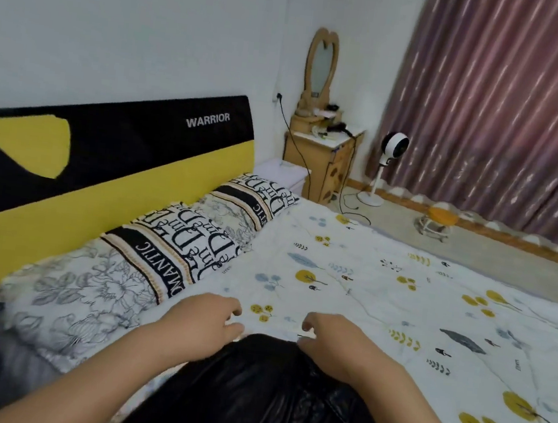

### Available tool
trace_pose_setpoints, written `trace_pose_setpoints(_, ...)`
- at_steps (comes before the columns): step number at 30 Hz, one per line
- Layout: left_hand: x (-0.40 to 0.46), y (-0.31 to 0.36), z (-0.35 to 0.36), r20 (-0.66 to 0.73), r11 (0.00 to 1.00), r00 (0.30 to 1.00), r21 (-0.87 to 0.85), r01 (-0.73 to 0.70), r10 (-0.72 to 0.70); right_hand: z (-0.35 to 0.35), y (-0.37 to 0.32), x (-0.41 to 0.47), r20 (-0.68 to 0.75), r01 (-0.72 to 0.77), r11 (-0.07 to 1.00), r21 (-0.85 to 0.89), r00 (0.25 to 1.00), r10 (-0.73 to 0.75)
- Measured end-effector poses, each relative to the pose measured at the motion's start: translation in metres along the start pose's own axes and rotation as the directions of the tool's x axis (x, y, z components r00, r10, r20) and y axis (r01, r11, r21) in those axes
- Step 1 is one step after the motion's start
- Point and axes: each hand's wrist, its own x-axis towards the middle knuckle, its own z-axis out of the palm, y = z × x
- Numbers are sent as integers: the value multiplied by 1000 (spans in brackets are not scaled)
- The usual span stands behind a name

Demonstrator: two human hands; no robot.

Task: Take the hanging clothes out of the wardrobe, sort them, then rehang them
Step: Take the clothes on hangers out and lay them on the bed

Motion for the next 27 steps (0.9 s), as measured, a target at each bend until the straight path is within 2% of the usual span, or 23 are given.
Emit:
trace_pose_setpoints(3,-50,-8,-13,-49,997,996,17,72,-71,-9,-33,-23,-25,124,988,-88,992,-127)
trace_pose_setpoints(9,-145,-40,-34,-143,971,962,9,238,-234,-10,-105,-50,-42,313,937,-153,946,-322)
trace_pose_setpoints(15,-247,-77,-54,-270,918,888,35,395,-372,1,-203,-70,-49,517,830,-211,842,-537)
trace_pose_setpoints(18,-300,-99,-58,-313,881,834,-15,473,-454,12,-256,-86,-22,609,760,-229,777,-629)
trace_pose_setpoints(27,-502,-179,-61,-333,658,601,-87,748,-727,77,-446,-169,44,825,519,-224,540,-840)
